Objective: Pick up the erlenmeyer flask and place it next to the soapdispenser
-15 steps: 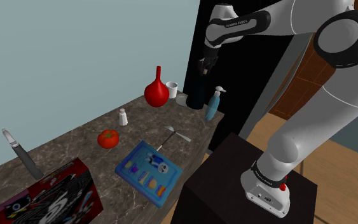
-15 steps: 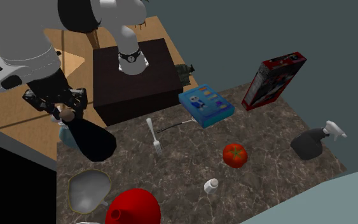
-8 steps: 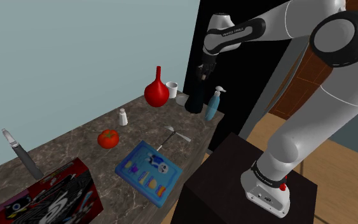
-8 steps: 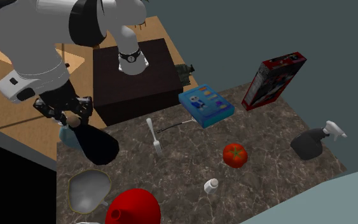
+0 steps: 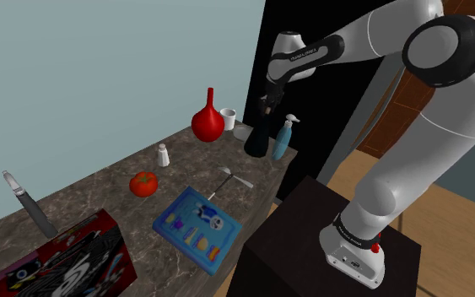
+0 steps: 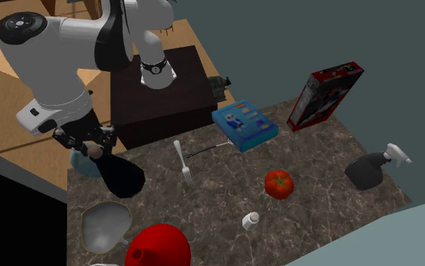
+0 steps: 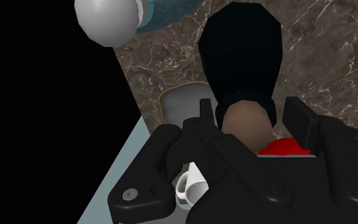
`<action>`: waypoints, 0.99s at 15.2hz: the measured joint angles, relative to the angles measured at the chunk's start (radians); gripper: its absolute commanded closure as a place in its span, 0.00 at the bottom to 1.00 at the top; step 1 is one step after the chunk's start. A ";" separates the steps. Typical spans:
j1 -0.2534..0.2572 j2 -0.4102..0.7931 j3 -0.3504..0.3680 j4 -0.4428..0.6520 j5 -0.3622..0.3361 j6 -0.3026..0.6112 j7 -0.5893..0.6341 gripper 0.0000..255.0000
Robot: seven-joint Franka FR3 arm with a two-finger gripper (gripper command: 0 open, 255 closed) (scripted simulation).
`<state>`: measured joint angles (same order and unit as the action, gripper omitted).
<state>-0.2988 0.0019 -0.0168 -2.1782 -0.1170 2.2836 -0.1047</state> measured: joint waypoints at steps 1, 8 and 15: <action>-0.001 0.007 -0.001 -0.004 -0.001 0.012 0.000 1.00; -0.002 0.057 -0.002 -0.045 -0.010 0.103 0.012 1.00; -0.002 0.062 -0.001 -0.046 -0.012 0.124 0.014 1.00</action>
<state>-0.3005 0.0641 -0.0182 -2.2238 -0.1287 2.4074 -0.0909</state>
